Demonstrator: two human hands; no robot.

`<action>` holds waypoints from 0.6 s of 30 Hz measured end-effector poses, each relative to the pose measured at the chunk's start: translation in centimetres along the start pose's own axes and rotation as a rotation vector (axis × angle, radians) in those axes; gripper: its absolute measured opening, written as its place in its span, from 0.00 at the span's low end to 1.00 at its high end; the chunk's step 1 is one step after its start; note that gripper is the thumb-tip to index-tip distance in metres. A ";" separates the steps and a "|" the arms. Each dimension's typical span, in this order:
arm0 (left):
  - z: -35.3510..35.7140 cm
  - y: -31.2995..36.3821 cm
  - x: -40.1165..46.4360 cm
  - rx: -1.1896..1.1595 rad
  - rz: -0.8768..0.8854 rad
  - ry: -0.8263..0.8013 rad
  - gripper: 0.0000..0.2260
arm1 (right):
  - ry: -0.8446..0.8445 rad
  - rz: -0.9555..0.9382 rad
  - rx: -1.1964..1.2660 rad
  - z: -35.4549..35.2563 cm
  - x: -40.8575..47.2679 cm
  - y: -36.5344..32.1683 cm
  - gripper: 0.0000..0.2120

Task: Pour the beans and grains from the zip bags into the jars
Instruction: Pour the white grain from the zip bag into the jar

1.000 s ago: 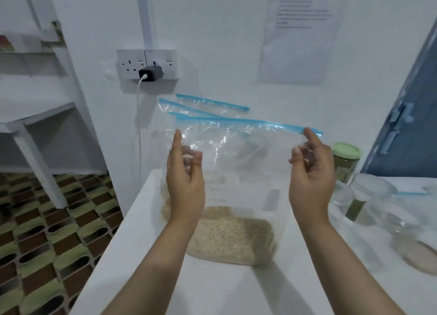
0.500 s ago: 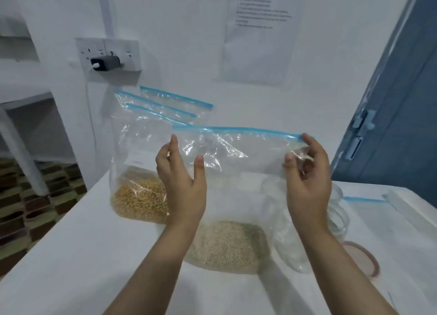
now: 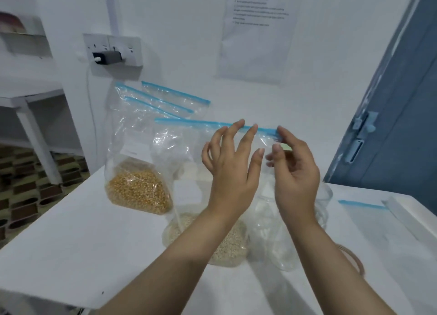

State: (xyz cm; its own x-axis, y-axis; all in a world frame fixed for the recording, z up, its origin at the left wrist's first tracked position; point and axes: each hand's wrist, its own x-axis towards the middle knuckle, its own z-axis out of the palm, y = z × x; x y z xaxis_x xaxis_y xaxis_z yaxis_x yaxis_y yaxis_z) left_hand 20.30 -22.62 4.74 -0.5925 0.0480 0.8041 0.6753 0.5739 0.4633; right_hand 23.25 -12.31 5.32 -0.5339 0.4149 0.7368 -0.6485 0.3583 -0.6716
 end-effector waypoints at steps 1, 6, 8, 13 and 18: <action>0.1 0.2 0.1 -0.006 0.006 0.011 0.18 | -0.021 -0.011 0.006 -0.2 0.0 0.0 0.15; 0.5 1.0 0.7 -0.040 0.036 0.062 0.13 | -0.082 -0.026 0.034 -1.0 -0.1 0.1 0.16; 0.6 1.4 1.0 -0.049 0.024 0.067 0.12 | -0.098 -0.031 0.043 -1.3 0.0 0.2 0.16; 0.6 1.6 1.8 -0.058 -0.041 0.066 0.10 | -0.139 -0.057 0.044 -1.7 0.0 0.1 0.18; 0.3 1.6 2.1 -0.086 -0.059 0.075 0.06 | -0.114 -0.054 0.012 -1.5 -0.1 0.1 0.17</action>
State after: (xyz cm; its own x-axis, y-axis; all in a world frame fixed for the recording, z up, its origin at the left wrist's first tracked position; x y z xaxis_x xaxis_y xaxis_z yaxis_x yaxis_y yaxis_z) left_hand 20.01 -21.37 7.03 -0.5999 -0.0473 0.7987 0.6773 0.5014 0.5384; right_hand 24.04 -11.04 5.10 -0.5559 0.2973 0.7763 -0.6838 0.3674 -0.6304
